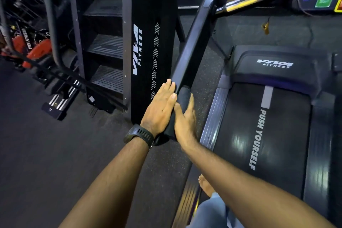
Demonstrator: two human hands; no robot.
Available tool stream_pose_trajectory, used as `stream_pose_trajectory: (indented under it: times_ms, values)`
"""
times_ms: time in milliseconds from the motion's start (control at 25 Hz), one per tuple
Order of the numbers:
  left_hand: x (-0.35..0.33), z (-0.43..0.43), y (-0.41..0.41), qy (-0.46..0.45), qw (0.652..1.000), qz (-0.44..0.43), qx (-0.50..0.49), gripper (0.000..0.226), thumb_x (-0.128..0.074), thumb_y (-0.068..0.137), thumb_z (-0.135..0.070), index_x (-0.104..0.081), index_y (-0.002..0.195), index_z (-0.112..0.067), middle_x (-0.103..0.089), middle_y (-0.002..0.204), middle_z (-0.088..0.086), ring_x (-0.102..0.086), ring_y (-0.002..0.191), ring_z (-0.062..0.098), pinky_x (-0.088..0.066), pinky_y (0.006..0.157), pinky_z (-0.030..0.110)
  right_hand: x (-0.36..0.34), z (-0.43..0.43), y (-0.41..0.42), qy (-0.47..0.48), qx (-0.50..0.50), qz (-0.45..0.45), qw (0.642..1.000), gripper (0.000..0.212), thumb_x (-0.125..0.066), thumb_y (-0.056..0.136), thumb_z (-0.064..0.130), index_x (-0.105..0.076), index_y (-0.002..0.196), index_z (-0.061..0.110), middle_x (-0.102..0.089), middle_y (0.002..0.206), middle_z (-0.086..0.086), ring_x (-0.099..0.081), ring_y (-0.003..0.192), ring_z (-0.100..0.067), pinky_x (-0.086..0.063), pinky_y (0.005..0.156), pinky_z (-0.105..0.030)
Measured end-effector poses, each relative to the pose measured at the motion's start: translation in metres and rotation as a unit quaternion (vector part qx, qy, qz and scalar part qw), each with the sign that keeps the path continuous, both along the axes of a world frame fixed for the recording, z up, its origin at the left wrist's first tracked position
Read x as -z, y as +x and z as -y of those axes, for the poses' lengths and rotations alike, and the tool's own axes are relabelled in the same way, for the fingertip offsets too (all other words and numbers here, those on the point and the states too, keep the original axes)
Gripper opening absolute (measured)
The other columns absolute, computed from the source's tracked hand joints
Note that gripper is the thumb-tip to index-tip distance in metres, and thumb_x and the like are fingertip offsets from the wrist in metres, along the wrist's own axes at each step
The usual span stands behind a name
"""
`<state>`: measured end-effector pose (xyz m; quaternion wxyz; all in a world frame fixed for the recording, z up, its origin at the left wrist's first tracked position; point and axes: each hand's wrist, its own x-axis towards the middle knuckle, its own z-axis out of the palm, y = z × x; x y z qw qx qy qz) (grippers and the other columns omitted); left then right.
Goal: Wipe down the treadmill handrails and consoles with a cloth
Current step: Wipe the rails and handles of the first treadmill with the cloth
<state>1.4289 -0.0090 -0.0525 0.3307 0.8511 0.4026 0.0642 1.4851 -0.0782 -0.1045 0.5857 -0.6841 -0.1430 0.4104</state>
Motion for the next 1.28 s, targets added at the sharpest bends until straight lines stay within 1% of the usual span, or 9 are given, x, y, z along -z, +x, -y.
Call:
stream_pose_trajectory:
  times_ms: [120,280,480,600,680,800,1000,1160,1280]
  values:
    - [-0.002,0.005,-0.009,-0.006,0.999,0.026,-0.022,0.052,-0.023,0.104,-0.043,-0.026,0.154,-0.029,-0.017,0.164,-0.008,-0.01,0.148,-0.003,-0.008,0.121,0.017,-0.009,0.004,0.0,0.114,-0.005,0.091,0.989,0.064,-0.05,0.1,0.043,-0.015,0.153,0.052,-0.024,0.159,0.003,-0.036,0.141,-0.013,-0.041,0.106,-0.03]
    - [0.003,0.017,-0.027,-0.001,1.0,0.0,-0.022,0.06,-0.021,0.101,-0.048,-0.024,0.155,-0.022,-0.012,0.163,-0.01,-0.006,0.148,-0.006,-0.002,0.117,0.01,0.005,0.009,-0.016,-0.015,0.031,-0.059,0.998,0.064,-0.046,0.102,0.046,-0.013,0.157,0.04,-0.031,0.159,-0.006,-0.04,0.14,-0.025,-0.039,0.105,-0.036]
    - [0.0,0.026,-0.035,0.004,1.0,0.005,-0.028,0.057,-0.024,0.102,-0.041,-0.022,0.156,-0.02,-0.01,0.16,-0.014,-0.005,0.147,-0.008,-0.002,0.117,0.01,-0.003,0.018,-0.024,0.099,0.011,0.067,0.993,0.063,-0.049,0.098,0.05,-0.015,0.151,0.056,-0.027,0.158,0.008,-0.04,0.138,-0.012,-0.045,0.103,-0.033]
    - [0.003,0.031,-0.041,0.013,1.0,-0.001,-0.024,0.059,-0.022,0.102,-0.044,-0.024,0.156,-0.019,-0.009,0.162,-0.011,-0.004,0.148,-0.005,-0.001,0.118,0.011,0.018,0.006,-0.026,-0.049,0.047,-0.077,0.995,0.071,-0.045,0.093,0.06,-0.015,0.156,0.043,-0.039,0.156,-0.007,-0.047,0.135,-0.026,-0.043,0.108,-0.047]
    - [0.005,0.031,-0.044,0.016,1.0,-0.004,-0.019,0.064,-0.018,0.1,-0.051,-0.023,0.156,-0.02,-0.009,0.164,-0.01,-0.004,0.149,-0.004,-0.001,0.119,0.013,0.004,0.026,-0.042,-0.013,0.016,-0.029,0.999,0.071,-0.046,0.093,0.059,-0.013,0.155,0.047,-0.033,0.159,-0.006,-0.042,0.139,-0.024,-0.042,0.109,-0.047]
    - [0.006,0.031,-0.045,0.014,1.0,0.005,-0.021,0.065,-0.018,0.1,-0.052,-0.021,0.156,-0.021,-0.011,0.164,-0.008,-0.005,0.149,-0.003,-0.003,0.12,0.015,-0.007,0.031,-0.038,0.111,0.005,0.069,0.991,0.065,-0.047,0.096,0.052,-0.015,0.152,0.053,-0.026,0.16,0.003,-0.037,0.138,-0.01,-0.044,0.105,-0.03]
    - [0.008,0.039,-0.053,0.025,0.999,-0.013,-0.015,0.07,-0.015,0.096,-0.056,-0.021,0.156,-0.021,-0.006,0.163,-0.013,-0.002,0.148,-0.005,0.0,0.118,0.012,0.012,0.022,-0.045,-0.057,0.026,-0.078,0.995,0.068,-0.043,0.098,0.056,-0.013,0.157,0.041,-0.036,0.158,-0.009,-0.046,0.135,-0.028,-0.042,0.108,-0.048]
    - [0.004,0.04,-0.053,0.027,1.0,0.001,-0.011,0.062,-0.02,0.101,-0.049,-0.02,0.156,-0.02,-0.007,0.161,-0.013,-0.003,0.149,-0.002,0.0,0.118,0.012,-0.009,0.04,-0.053,0.088,0.011,0.036,0.995,0.064,-0.044,0.097,0.055,-0.013,0.153,0.053,-0.022,0.163,0.001,-0.036,0.142,-0.019,-0.042,0.107,-0.042]
    - [0.005,0.05,-0.065,0.021,1.0,-0.003,-0.002,0.065,-0.019,0.1,-0.051,-0.02,0.157,-0.019,-0.005,0.163,-0.011,0.001,0.149,-0.002,0.001,0.119,0.016,0.013,0.016,-0.041,0.002,0.055,-0.051,0.997,0.071,-0.045,0.092,0.059,-0.017,0.156,0.043,-0.038,0.156,-0.005,-0.045,0.136,-0.023,-0.041,0.108,-0.041]
